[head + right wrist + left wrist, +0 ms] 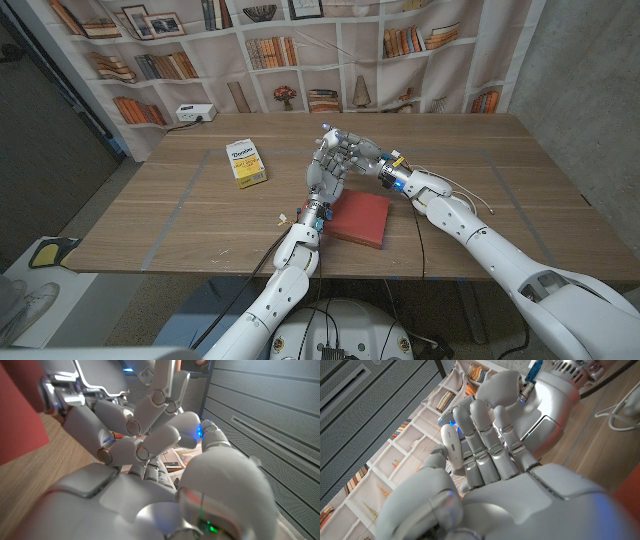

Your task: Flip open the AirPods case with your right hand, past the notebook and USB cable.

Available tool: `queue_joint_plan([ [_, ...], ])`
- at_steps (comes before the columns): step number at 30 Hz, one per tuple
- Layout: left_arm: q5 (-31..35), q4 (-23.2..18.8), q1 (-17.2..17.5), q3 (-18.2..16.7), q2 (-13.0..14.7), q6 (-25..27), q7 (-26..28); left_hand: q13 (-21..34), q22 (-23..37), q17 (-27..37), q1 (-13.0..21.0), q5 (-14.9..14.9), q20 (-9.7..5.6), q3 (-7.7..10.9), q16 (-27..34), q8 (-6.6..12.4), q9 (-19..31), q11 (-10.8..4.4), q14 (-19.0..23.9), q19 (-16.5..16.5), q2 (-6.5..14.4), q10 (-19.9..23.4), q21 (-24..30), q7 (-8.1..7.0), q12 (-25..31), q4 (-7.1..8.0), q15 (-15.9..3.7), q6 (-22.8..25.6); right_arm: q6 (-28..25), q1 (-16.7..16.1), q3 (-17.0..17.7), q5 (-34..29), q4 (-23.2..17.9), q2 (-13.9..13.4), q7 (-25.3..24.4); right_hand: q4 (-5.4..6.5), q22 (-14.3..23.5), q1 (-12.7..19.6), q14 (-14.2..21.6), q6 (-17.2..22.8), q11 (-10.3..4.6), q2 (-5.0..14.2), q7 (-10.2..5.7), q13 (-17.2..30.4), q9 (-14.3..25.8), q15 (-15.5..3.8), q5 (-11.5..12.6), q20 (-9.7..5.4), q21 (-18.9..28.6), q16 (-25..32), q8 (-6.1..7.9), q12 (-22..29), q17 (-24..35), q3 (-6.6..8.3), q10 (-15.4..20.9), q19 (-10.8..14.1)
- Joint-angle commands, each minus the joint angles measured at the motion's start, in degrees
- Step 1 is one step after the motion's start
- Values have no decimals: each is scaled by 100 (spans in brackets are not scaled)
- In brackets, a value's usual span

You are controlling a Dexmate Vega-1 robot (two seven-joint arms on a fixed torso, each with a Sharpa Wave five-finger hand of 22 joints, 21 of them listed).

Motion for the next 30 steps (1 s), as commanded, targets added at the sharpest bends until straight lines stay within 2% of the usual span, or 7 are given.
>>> queue_joint_plan([
  [1, 49, -3, 6, -2, -26, -7, 57, -10, 22, 0, 117, 18, 1, 74, 35, 55, 29, -44, -29, -35, 22, 46, 84, 12, -22, 20, 1, 34, -58, -25, 12, 36, -18, -4, 21, 13, 7, 114, 44, 16, -747, 143, -17, 30, -5, -491, 46, -22, -16, -18, -3, 516, 30, -32, 793, 14],
  [12, 52, 1, 49, -2, -56, -54, 96, -30, 44, -31, 218, -9, -2, 142, 61, 33, 46, -35, -39, -77, 1, 39, 182, 1, -39, 47, 6, 19, -3, -38, -3, 60, 60, 32, 174, 29, 7, 79, -52, -47, -728, 121, -26, 37, -4, -457, 51, -8, -27, -60, -33, 458, 37, -64, 578, -19],
  [19, 37, 24, 58, -6, -69, -64, 88, -67, 57, -62, 256, -30, -10, 155, 79, 22, 53, -28, -38, -97, -11, 64, 249, -11, -54, 73, 11, 16, 49, 85, -57, 15, 264, 76, 451, 83, 10, -94, -255, -212, -474, -10, 17, -79, 3, -285, 58, 72, -42, -133, -67, 323, 48, -169, 340, -120],
  [23, 31, 39, 46, -10, -69, -59, 76, -71, 63, -68, 273, -40, -15, 160, 94, 17, 57, -44, -41, -111, -18, 65, 286, -11, -57, 88, 12, 16, 189, 240, -121, -71, 528, 133, 811, 207, 15, -396, -539, -386, -349, -83, -2, -204, 7, -97, 23, 29, -66, -198, -77, 138, 88, -295, 11, -300],
  [26, 10, 40, 35, -16, -62, -30, 69, -72, 65, -75, 281, -45, -16, 161, 103, 17, 59, -45, -38, -116, -21, 67, 307, -7, -58, 95, 12, 21, 247, 332, -159, -116, 682, 170, 1032, 251, 22, -694, -1110, -655, -46, -151, 14, -286, 10, 442, -106, 101, -64, -260, -49, -183, 130, -417, -689, -663],
  [27, 14, 40, 32, -18, -56, -27, 68, -71, 66, -79, 284, -47, -13, 161, 104, 17, 60, -52, -40, -119, -22, 72, 314, -10, -56, 99, 13, 23, 258, 333, -155, -113, 700, 187, 1046, 243, 23, -725, -1270, -738, 83, -139, 45, -289, 11, 547, -144, 101, -67, -265, -53, -272, 136, -422, -902, -768],
  [30, 17, 31, 30, -25, -46, -22, 70, -77, 69, -83, 290, -51, -20, 162, 114, 17, 61, -32, -40, -135, -23, 71, 334, -7, -60, 109, 14, 33, 257, 346, -146, -104, 758, 220, 1103, 283, 26, -859, -1385, -836, 248, -168, 113, -284, 11, 698, -200, 105, -58, -246, -56, -350, 152, -475, -1087, -852],
])
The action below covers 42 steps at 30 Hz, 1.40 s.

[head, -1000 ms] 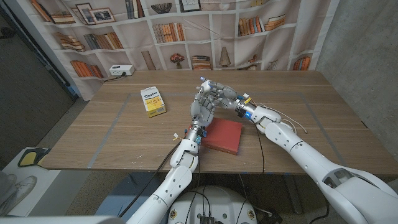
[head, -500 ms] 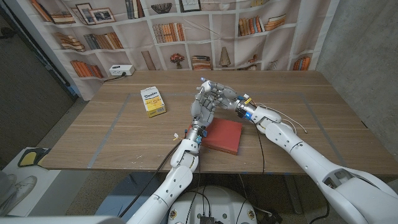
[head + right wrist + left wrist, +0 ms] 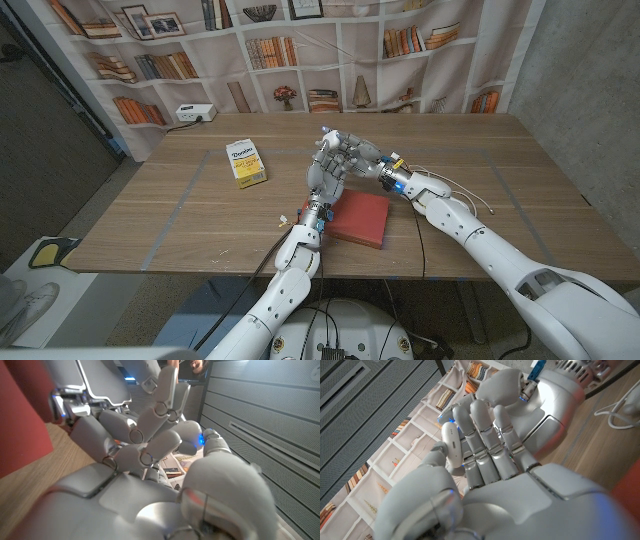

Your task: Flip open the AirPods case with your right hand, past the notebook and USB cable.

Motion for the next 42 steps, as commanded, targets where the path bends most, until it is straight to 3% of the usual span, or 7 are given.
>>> queue_joint_plan([
  [1, -21, 16, -13, -19, 13, 33, -12, 11, 18, 3, 26, -6, 11, 43, 30, 1, 9, -38, 0, -42, 12, 28, 51, 5, -34, 40, -5, 40, 155, 214, -67, -80, 426, 135, 556, 47, 13, -190, -289, -432, 247, -95, 88, -9, 11, 237, -81, 24, -10, 4, 7, -183, 48, -66, -364, -170],
  [20, -96, 10, 27, -82, 45, 62, -56, 9, 27, -17, 57, -22, -1, 53, 71, -10, 16, -37, -17, -86, 1, 45, 168, 15, -33, 84, -7, 43, 189, 269, -12, -91, 590, 258, 670, 71, 19, -471, -492, -450, 716, -187, 162, -234, 7, 476, -277, 16, 33, 89, 82, -618, 36, -186, -802, -257],
  [27, -83, -20, 44, -98, 59, 56, -24, 3, 28, -29, 74, -25, 0, 58, 85, -8, 19, -40, -24, -105, -2, 50, 213, 24, -36, 93, -12, 58, 242, 260, 43, -109, 614, 267, 569, 95, 19, -564, -563, -451, 760, -198, 175, -330, 6, 499, -367, 15, 37, 99, 91, -774, 33, -223, -942, -269],
  [38, -18, -121, 110, -107, 23, 4, 244, -2, 27, -47, 96, -32, -2, 65, 111, -36, 22, -45, -62, -172, -11, 43, 311, -16, -46, 120, -6, 5, 289, 267, 111, -117, 605, 248, 467, 87, 20, -605, -564, -502, 700, -200, 179, -437, 5, 514, -466, -7, 69, 132, 84, -877, 20, -238, -919, -187],
  [42, -24, -99, 75, -102, 44, 26, 210, -3, 24, -57, 109, -33, -5, 69, 123, -33, 22, -43, -71, -187, -10, 40, 352, -21, -49, 125, -9, 10, 297, 259, 136, -130, 579, 228, 375, 77, 19, -631, -629, -508, 766, -211, 180, -517, 5, 532, -535, 1, 73, 124, 89, -1006, 7, -251, -1038, -161],
])
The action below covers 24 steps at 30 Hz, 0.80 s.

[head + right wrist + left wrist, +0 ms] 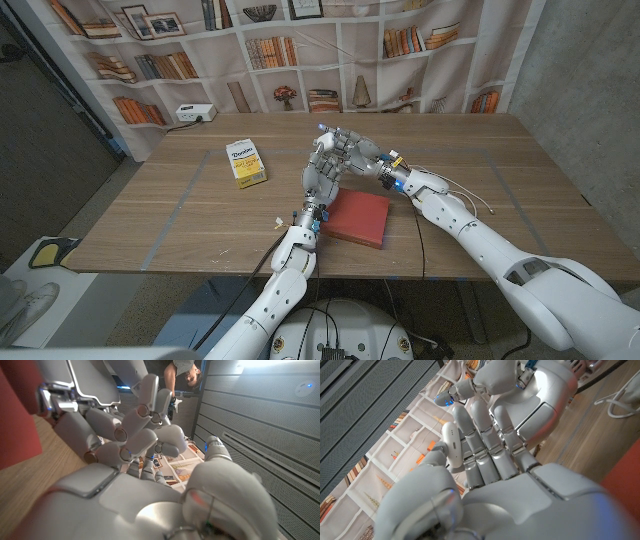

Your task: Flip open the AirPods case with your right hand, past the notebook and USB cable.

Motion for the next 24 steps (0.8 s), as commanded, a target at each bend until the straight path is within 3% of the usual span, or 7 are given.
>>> queue_joint_plan([
  [1, 29, -26, -15, -1, 18, -8, 56, 0, 26, 3, 86, 10, -29, 61, 41, -12, 24, -27, -29, 2, 22, -13, 78, -19, -3, 62, -8, 19, 47, 1, 84, -18, -7, -24, -185, -13, 20, -63, -105, -499, 56, -22, 41, -67, 5, -7, -61, 22, 38, 7, 24, -107, -6, -40, -143, 62],
  [8, 24, 5, -73, 12, 50, 49, -6, -44, 17, -33, 102, 5, -40, 55, 59, 13, 26, -57, -28, -28, 18, -2, 140, 38, -29, 71, -6, 96, 134, -53, 130, -100, -120, -99, -439, -45, 18, -91, -323, -501, 53, -12, 36, -270, 4, -42, -201, 35, 9, -33, 38, -434, -40, -43, -459, 12],
  [24, 217, -213, 36, -48, 178, -81, 193, -39, -26, -73, 146, 5, -36, 66, 105, -18, 30, -71, -65, -98, 9, -61, 294, 33, -59, 85, -14, 48, 272, -337, 218, -328, -744, -510, -1163, -69, 19, -117, -224, -431, -5, -3, 9, -429, 3, -63, -307, 22, 15, 42, 68, -484, -68, -44, -181, 6],
])
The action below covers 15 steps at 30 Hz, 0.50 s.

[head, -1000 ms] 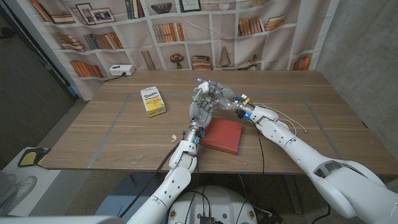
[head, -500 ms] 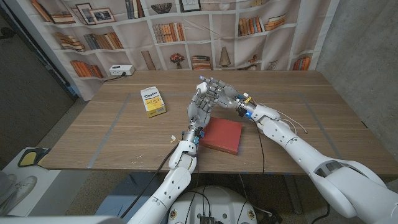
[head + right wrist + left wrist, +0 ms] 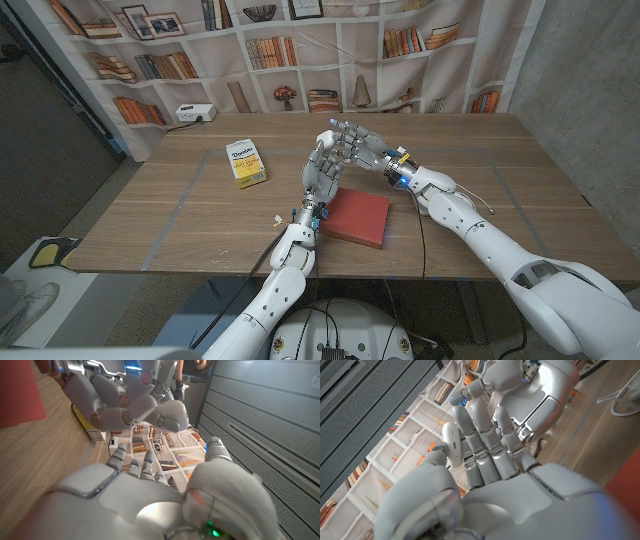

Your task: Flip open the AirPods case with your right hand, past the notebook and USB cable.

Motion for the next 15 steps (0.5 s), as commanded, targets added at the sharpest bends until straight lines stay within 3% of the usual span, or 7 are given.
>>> queue_joint_plan([
  [1, 181, -214, 110, -49, 118, -123, 197, 41, -14, -7, 86, 50, 19, 29, 38, -5, 31, -73, -30, -44, 17, -70, 60, 19, -12, 52, -12, -20, 136, -203, 70, -182, -449, -301, -534, -21, 19, -58, -43, -427, 27, -3, 7, -10, 3, -25, -19, 0, 15, 24, 29, -21, 10, 5, 38, -14],
  [11, 1055, -457, 296, -43, 148, -614, 1127, 37, -49, -23, 143, 49, 14, 53, 81, 4, 35, -47, -18, -39, 20, -37, 157, 69, -5, 35, -23, -19, 235, -378, 133, -132, -720, -454, -723, -29, 19, -64, -22, -407, 2, 5, 1, -63, 2, -33, -53, 1, 16, 41, 35, -58, 0, 7, 81, -14],
  [15, 1202, -458, 293, -13, 168, -705, 1254, 38, -57, -36, 158, 44, 10, 57, 86, 10, 36, -45, -16, -46, 20, -29, 179, 74, -2, 29, -20, -3, 272, -444, 135, -158, -834, -509, -833, -32, 19, -65, -13, -403, 1, 8, -2, -82, 2, -32, -65, 1, 17, 48, 36, -73, -4, 9, 96, -12],
])
